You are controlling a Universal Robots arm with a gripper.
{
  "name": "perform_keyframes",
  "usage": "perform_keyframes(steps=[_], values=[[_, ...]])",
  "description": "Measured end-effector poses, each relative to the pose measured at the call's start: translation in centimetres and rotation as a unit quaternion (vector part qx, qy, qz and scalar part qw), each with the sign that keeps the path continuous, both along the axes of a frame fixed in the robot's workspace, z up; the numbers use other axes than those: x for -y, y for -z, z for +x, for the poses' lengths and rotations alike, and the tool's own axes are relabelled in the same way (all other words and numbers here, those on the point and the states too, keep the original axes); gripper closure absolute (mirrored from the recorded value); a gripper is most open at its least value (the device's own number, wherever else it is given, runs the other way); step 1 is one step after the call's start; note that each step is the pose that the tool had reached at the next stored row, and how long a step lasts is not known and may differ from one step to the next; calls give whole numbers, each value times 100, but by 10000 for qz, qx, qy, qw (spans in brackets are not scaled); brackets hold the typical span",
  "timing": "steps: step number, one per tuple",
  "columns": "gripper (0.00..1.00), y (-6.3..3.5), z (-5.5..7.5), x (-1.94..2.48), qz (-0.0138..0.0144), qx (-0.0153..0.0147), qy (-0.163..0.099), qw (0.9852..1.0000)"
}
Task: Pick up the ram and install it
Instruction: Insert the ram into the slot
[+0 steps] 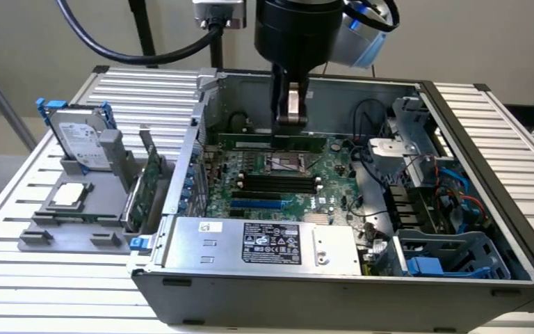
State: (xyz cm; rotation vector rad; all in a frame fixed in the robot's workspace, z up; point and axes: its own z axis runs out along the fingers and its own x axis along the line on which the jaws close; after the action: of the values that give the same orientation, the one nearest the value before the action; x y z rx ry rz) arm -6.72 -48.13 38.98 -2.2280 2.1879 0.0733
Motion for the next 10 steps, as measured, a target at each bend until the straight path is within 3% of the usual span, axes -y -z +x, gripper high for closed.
perform_keyframes(steps=[10], values=[[100, 120, 144, -383, 0, 0, 0, 10000]])
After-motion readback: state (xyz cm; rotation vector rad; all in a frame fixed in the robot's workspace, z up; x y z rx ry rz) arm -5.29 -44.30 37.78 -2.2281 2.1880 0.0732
